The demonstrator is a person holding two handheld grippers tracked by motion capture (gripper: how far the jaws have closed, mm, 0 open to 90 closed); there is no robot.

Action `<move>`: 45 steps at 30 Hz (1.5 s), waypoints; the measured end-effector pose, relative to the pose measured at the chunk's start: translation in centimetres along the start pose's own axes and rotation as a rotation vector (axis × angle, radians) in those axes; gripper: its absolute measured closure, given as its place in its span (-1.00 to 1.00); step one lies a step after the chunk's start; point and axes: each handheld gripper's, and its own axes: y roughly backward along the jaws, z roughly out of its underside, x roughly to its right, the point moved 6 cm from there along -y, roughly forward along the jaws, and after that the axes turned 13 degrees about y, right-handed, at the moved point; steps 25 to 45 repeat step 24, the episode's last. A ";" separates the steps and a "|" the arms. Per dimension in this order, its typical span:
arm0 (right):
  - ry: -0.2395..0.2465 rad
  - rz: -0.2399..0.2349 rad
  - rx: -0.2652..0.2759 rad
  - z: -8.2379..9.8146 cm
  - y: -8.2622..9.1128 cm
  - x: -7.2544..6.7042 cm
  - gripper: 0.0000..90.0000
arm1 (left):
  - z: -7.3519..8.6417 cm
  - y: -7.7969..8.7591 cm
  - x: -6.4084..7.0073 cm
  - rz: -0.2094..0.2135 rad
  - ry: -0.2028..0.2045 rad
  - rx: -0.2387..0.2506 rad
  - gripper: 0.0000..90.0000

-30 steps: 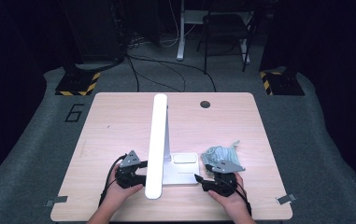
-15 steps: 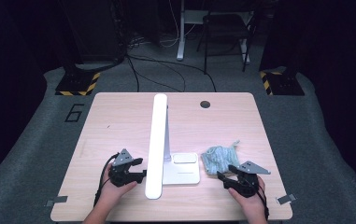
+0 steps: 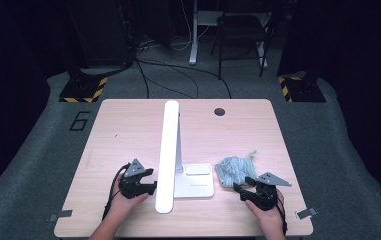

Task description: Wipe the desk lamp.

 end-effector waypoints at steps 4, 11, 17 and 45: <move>-0.037 -0.011 0.009 0.0 -0.1 0.1 -0.12 | -0.2 0.0 -0.3 -0.015 0.007 0.026 -0.19; -0.080 0.008 0.017 0.1 0.0 0.6 -0.12 | -0.5 -0.1 -1.0 -0.030 0.038 0.044 -0.19; -0.069 0.021 0.006 0.3 0.0 0.7 -0.12 | -0.7 0.1 -1.5 -0.031 0.072 0.066 -0.19; -0.093 0.048 0.023 0.7 0.4 1.5 -0.12 | -0.9 0.0 -1.8 -0.017 0.089 0.062 -0.19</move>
